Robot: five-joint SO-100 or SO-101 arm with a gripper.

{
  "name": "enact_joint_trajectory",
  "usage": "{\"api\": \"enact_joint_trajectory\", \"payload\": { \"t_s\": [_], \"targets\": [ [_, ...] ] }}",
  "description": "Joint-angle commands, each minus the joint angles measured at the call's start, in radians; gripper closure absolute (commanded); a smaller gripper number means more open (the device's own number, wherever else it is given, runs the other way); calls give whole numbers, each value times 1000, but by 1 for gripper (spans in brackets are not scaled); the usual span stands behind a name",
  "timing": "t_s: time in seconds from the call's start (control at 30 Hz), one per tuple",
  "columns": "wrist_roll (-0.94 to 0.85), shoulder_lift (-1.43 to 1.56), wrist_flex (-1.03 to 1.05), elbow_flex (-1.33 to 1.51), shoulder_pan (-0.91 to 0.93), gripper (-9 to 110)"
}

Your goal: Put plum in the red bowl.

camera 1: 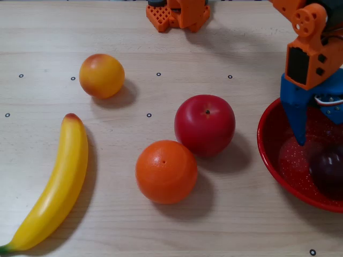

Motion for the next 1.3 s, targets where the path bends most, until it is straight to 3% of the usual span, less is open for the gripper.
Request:
{"api": "enact_joint_trajectory", "payload": {
  "t_s": [0.0,0.57,0.8,0.97,1.27],
  "targets": [
    [-26,83,2,-110,3,55],
    [-15,344,144,-74,74,59],
    [2,439,181,-71,100,77],
    [26,482,192,-66,120,100],
    [31,566,239,-23,161,102]
  ]
}}
